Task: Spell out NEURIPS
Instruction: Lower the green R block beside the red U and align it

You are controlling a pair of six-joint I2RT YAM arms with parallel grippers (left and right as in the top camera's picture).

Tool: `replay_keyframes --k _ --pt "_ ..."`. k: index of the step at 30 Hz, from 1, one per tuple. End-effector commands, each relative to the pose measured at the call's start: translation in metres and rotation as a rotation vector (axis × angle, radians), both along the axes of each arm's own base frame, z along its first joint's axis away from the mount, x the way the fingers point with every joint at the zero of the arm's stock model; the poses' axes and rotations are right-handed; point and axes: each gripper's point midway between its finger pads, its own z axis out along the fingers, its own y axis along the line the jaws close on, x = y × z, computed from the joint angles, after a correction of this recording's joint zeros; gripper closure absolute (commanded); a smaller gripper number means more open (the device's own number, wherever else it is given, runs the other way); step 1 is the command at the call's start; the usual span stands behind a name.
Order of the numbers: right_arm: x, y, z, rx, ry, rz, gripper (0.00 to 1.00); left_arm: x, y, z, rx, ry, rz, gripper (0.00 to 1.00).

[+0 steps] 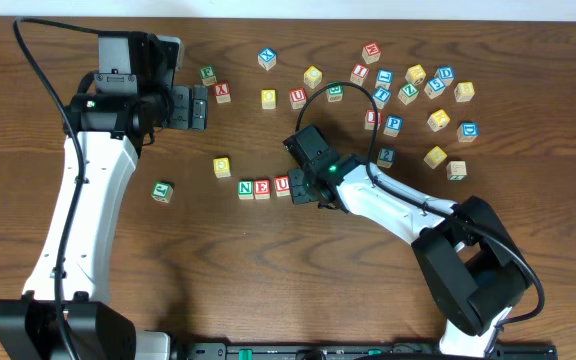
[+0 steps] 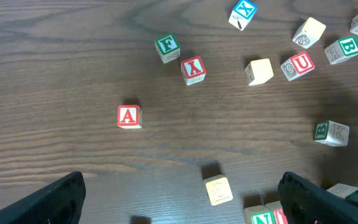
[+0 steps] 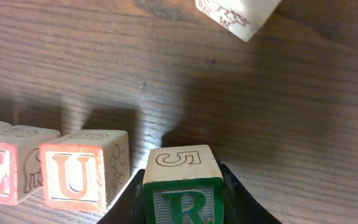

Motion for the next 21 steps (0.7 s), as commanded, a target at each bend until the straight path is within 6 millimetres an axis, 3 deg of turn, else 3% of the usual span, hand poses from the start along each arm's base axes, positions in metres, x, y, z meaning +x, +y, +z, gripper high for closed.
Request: replay_keyframes --k 1,21 --pt "-0.0036 0.0035 -0.0052 0.003 0.011 0.012 0.83 0.0036 0.0003 0.0122 0.001 -0.031 -0.009 0.02" --pt "-0.0062 0.0091 -0.0054 0.014 0.014 0.036 0.82 0.0035 0.0003 0.012 0.001 -0.031 -0.009 0.02"
